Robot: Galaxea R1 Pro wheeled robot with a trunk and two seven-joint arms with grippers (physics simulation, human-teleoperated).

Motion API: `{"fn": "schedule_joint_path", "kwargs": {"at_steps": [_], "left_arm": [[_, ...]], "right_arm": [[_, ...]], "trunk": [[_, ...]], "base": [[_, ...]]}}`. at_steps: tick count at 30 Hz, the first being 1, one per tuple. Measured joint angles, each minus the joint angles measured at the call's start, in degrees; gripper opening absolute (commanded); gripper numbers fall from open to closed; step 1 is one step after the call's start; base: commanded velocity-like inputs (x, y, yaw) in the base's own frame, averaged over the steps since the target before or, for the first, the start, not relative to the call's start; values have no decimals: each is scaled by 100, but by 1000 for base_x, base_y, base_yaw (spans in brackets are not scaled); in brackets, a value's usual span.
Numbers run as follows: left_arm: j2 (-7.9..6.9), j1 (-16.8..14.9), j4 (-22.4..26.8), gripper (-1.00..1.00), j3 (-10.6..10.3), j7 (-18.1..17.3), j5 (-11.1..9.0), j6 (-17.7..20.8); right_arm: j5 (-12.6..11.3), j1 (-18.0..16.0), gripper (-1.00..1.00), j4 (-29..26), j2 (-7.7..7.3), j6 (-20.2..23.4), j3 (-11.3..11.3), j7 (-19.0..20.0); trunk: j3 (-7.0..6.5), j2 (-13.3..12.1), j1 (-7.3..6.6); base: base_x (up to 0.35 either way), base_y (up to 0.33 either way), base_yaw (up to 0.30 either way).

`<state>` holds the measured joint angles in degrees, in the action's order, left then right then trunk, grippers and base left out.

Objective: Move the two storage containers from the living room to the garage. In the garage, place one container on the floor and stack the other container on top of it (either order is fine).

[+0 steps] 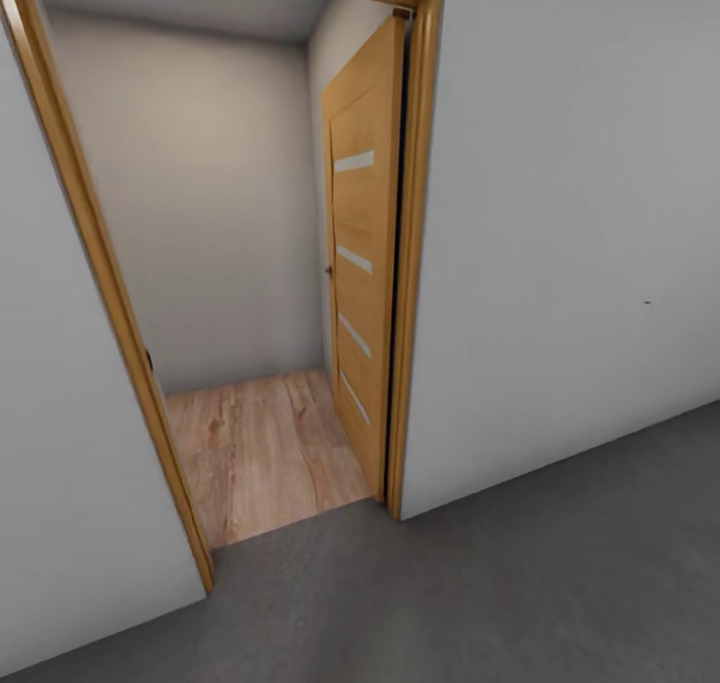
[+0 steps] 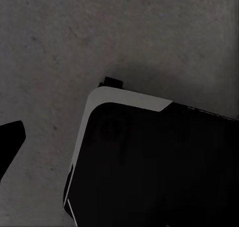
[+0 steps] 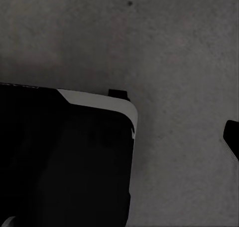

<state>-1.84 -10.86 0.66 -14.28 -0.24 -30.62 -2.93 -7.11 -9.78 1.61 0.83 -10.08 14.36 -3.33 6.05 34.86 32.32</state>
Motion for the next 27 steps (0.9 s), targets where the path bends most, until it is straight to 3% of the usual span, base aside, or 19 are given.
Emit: {"fn": "schedule_joint_path", "kwargs": {"at_steps": [10,27], "left_arm": [[0,0,-1,100,0,0,0,0],[0,0,-1,100,0,0,0,-1]], "right_arm": [[-12,-3,100,5,26,18,0,-13],[-35,-4,100,2,1,-13,-6,-19]], "trunk": [[0,0,0],[0,0,0]], "base": [[321,0,17],[321,0,223]]}}
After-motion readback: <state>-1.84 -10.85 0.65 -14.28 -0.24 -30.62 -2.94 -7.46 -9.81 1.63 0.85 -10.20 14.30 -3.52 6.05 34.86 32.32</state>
